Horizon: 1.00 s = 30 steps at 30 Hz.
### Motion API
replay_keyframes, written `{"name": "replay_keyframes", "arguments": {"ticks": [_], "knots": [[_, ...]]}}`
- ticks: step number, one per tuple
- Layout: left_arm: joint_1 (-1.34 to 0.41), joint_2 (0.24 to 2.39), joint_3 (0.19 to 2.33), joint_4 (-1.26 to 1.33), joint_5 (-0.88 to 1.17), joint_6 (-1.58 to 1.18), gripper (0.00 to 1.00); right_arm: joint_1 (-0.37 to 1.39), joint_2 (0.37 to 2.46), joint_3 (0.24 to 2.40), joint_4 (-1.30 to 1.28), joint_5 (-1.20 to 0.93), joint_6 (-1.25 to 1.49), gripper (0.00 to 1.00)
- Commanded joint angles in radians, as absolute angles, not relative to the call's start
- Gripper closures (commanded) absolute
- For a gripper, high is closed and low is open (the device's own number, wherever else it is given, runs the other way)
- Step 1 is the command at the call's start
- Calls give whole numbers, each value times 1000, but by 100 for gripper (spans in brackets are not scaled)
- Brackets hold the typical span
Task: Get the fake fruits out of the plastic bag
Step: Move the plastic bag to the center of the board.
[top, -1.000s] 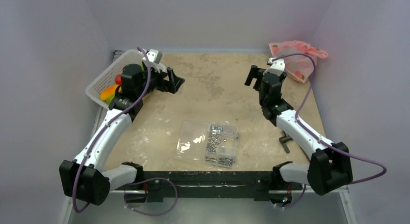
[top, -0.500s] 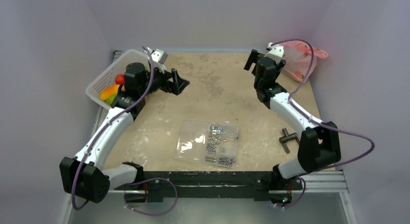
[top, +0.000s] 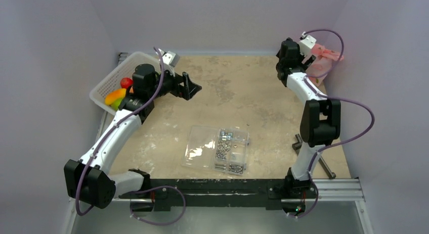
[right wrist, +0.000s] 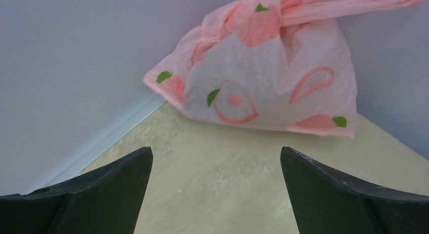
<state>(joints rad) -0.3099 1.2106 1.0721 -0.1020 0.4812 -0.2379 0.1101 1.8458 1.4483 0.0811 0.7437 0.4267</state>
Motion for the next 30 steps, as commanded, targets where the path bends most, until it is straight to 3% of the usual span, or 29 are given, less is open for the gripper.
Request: {"name": "replay_keyframes", "arguments": {"ticks": [1, 6, 11, 16, 24, 27, 30], "knots": [[-314, 1223, 1120, -105, 500, -203, 2, 50, 1904, 1569, 77, 819, 429, 1], [-314, 1234, 1131, -118, 509, -201, 3, 17, 1987, 1613, 173, 819, 279, 1], [-314, 1252, 1150, -141, 526, -197, 3, -26, 2133, 1829, 6, 877, 253, 1], [-314, 1264, 1158, -143, 544, -204, 3, -48, 2202, 1852, 50, 860, 193, 1], [-316, 1302, 1172, -152, 569, -221, 4, -91, 2293, 2024, -109, 810, 250, 1], [-317, 1304, 1172, -157, 560, -210, 7, -102, 2304, 2036, -131, 794, 284, 6], [-318, 1292, 1171, -163, 546, -200, 8, -102, 2310, 2039, -140, 753, 303, 20]]}}
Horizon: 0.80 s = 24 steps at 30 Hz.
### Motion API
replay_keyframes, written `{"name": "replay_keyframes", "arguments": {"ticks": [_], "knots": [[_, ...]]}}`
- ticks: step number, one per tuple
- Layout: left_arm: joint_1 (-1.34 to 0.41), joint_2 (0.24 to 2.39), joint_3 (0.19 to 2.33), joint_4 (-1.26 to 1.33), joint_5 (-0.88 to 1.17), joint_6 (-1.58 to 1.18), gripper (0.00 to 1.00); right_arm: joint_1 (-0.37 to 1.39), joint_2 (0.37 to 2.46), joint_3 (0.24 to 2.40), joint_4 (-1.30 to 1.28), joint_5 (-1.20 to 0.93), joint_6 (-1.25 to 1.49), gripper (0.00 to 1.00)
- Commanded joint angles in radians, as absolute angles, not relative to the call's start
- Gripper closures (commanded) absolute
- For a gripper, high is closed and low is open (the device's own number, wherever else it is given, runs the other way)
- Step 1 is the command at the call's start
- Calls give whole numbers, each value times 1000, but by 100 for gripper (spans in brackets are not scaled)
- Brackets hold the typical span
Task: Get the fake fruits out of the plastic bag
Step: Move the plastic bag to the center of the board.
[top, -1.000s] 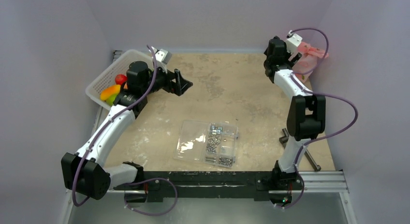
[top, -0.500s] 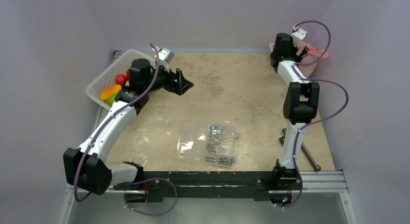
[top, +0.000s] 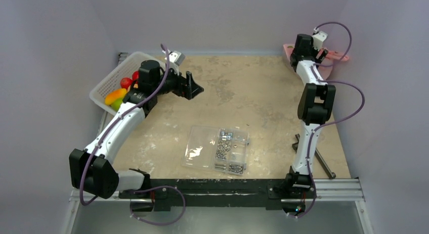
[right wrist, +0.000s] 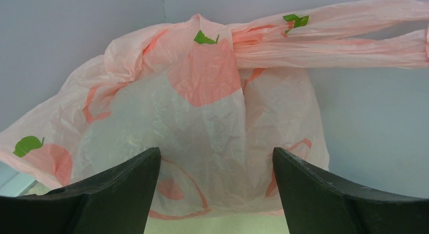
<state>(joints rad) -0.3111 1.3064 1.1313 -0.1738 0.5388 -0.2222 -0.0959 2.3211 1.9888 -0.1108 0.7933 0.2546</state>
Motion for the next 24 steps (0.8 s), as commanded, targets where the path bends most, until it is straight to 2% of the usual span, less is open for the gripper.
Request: {"name": "replay_keyframes", "arguments": {"ticks": [1, 6, 8, 14, 24], "knots": [[-318, 1290, 1170, -163, 545, -199, 8, -102, 2312, 2038, -143, 740, 311, 24], [-321, 1298, 1172, -164, 553, -199, 8, -102, 2316, 2022, -156, 714, 345, 46], [-322, 1296, 1172, -166, 550, -196, 8, -102, 2314, 2016, -157, 698, 342, 64], [-324, 1297, 1173, -171, 548, -192, 8, -102, 2287, 1983, -158, 616, 319, 100], [-323, 1301, 1177, -185, 530, -177, 8, -48, 2137, 1766, -28, 370, 309, 100]]}}
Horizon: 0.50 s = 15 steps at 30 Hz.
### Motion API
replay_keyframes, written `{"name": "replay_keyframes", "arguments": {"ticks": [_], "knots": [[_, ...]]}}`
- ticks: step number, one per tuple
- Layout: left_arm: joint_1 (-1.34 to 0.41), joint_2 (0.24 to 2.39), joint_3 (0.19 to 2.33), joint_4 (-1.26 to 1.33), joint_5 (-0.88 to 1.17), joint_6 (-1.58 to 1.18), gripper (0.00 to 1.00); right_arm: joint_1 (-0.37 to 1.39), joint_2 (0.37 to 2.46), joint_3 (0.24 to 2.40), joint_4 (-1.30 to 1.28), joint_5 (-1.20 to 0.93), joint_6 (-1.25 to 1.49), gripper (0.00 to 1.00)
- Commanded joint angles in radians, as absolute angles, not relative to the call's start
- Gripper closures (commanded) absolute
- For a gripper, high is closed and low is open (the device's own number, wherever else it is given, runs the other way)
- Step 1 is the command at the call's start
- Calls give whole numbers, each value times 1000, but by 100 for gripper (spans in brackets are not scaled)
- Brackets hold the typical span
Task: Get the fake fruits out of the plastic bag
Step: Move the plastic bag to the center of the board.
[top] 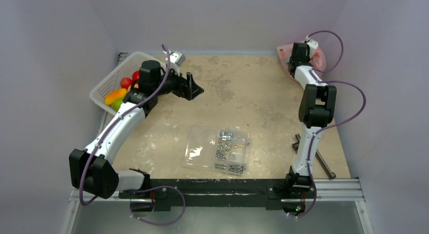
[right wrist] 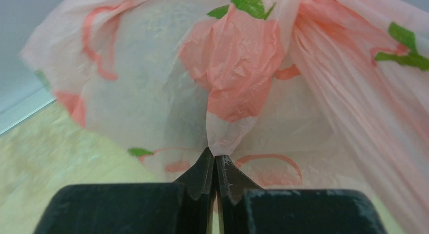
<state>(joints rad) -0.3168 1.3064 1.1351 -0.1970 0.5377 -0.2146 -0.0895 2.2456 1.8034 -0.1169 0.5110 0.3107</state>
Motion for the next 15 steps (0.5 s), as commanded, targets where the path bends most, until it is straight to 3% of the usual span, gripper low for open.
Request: {"name": "replay_keyframes", "arguments": {"ticks": [1, 15], "knots": [[-324, 1300, 1177, -187, 528, -170, 8, -42, 2126, 1752, -26, 330, 319, 100], [-323, 1303, 1182, -210, 495, -138, 8, 179, 1969, 1468, 73, 133, 389, 100]]}}
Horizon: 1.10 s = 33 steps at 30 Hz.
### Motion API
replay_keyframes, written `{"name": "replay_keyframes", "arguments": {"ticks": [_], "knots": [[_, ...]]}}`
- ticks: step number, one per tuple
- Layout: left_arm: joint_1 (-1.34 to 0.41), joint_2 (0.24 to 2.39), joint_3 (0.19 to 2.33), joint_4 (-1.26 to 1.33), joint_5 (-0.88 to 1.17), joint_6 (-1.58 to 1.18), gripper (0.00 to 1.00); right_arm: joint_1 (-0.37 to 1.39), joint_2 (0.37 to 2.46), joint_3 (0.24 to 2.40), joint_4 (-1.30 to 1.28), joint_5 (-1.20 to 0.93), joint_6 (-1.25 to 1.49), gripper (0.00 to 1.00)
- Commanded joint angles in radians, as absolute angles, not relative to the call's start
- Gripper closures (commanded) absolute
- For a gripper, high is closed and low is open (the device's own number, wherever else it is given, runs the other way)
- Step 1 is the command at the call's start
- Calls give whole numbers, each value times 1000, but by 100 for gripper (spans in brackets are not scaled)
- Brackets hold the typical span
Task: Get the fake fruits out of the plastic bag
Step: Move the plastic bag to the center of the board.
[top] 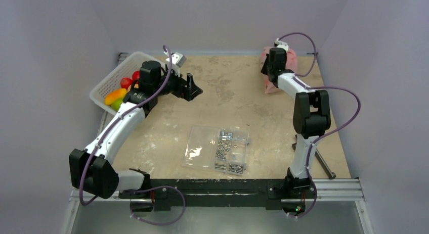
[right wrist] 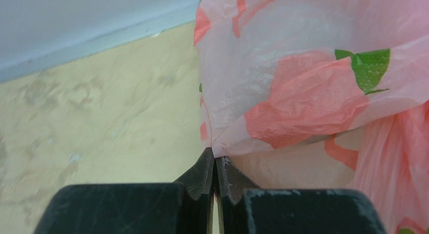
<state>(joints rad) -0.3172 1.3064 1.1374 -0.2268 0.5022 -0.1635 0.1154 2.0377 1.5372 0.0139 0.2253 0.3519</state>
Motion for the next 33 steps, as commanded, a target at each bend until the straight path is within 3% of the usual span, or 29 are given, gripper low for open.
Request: {"name": "replay_keyframes", "arguments": {"ticks": [1, 22, 33], "knots": [[-324, 1301, 1182, -211, 493, -138, 8, 201, 1953, 1448, 79, 123, 391, 100], [-322, 1229, 1166, -237, 307, -92, 9, 672, 1783, 1154, 210, -279, 113, 100], [-307, 1307, 1210, -304, 216, -95, 7, 701, 1724, 996, 277, -303, 202, 100]]}}
